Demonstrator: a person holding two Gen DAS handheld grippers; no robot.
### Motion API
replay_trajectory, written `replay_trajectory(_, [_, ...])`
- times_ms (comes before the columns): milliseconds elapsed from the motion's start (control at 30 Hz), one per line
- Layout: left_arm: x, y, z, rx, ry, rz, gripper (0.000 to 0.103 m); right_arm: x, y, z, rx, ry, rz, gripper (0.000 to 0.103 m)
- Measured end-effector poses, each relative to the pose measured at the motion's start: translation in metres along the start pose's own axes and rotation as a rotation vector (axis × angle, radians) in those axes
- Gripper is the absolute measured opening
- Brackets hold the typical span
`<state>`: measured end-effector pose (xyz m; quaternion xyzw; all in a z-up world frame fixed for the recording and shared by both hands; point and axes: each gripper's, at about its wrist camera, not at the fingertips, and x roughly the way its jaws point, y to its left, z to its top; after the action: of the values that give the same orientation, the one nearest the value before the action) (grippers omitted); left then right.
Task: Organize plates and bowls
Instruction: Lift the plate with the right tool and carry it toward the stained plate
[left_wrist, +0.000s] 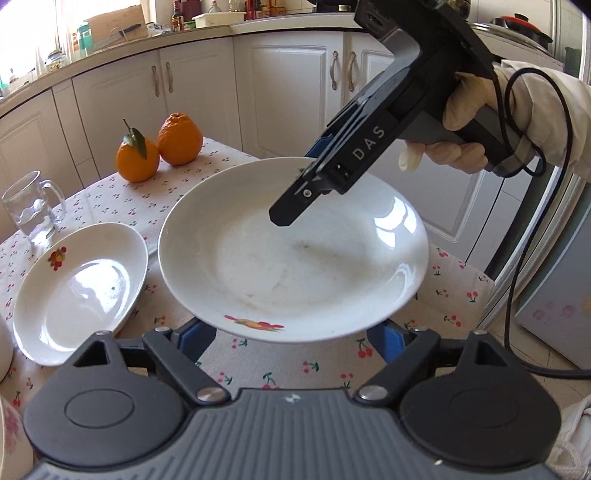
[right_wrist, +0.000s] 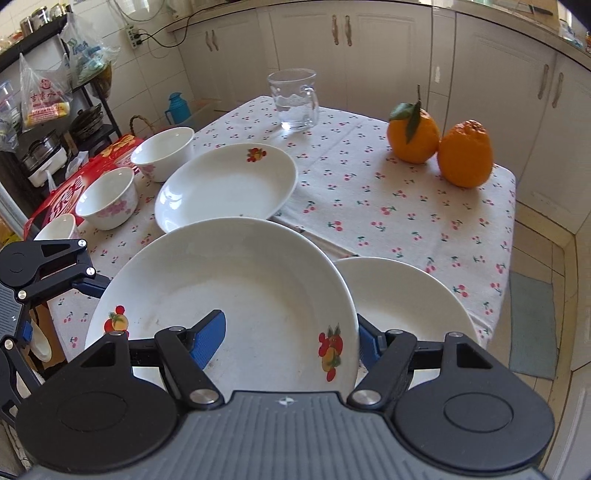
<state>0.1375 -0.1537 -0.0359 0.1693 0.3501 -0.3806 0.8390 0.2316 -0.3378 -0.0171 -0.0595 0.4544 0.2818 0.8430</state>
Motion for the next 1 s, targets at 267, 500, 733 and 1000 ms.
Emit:
replay_trajectory(267, [0.021,0.001,0.011,0.013,0.013,-0.03,0.088,0.004,-0.027,-0.011,0.062,0.005,-0.048,0.078])
replay_trajectory(500, [0.031,0.0,0.014,0.013,0.019,-0.03,0.088,0.008,-0.04,-0.014,0.088,-0.004,-0.055,0.078])
replay_trajectory(733, [0.04,0.001,0.022,0.031,0.018,-0.031,0.088,0.013,-0.055,-0.017,0.117,-0.005,-0.053,0.078])
replay_trajectory(1000, [0.049,0.004,0.027,0.029,0.021,-0.033,0.088,0.021,-0.067,-0.023,0.152,0.006,-0.059,0.078])
